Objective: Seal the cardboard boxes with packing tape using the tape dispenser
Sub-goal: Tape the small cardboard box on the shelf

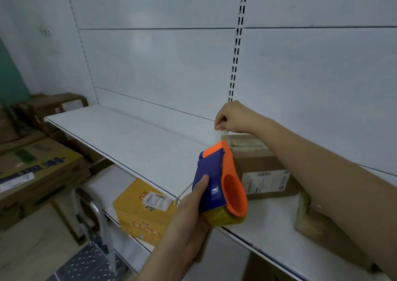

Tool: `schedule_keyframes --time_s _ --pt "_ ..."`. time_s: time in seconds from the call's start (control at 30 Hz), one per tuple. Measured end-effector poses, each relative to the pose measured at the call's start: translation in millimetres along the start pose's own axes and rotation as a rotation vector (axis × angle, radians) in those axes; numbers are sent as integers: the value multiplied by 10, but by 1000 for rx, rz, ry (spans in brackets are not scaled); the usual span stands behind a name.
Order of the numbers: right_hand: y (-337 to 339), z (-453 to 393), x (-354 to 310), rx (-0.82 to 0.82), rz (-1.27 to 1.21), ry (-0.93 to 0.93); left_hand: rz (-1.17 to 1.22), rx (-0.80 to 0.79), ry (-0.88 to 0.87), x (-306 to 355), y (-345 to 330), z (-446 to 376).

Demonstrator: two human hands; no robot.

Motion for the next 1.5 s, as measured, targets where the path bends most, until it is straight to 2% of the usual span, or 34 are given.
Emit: schedule_keyframes --time_s 0.33,0.77,0.9,1.03,1.1,1.3,1.37,1.43,1.5 --pt "-197 -23 197 -10 -136 -126 67 -8 -3 -34 -73 32" --pt "-241 -62 127 -36 -7 -38 106 38 -2 -18 -102 17" --pt "-272 -52 168 -14 -3 -57 121 59 -6 -8 -120 25" --pt "-252 -21 218 -38 116 -56 77 42 -9 -1 -113 4" --pt "-288 -6 294 -41 61 -79 75 49 -8 -9 -91 -4" --pt "-376 0 510 41 -136 -117 133 31 21 -45 -67 -35" --pt "-347 29 552 69 -104 -98 121 25 29 -57 -44 -46" --pt "-231 66 555 160 -45 -59 95 4 39 -77 -29 -65" --pt "-63 97 487 253 -140 -16 86 -8 48 -99 -13 -78"
Point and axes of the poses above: each hand's wrist, its own z-axis away from the middle knuckle, its own y-axis out of the back of the hand, x = y × z, the point moved 6 cm from there along -z, towards the middle knuckle, and after that the axes turned 12 degrees about y, right-handed, at the moved point
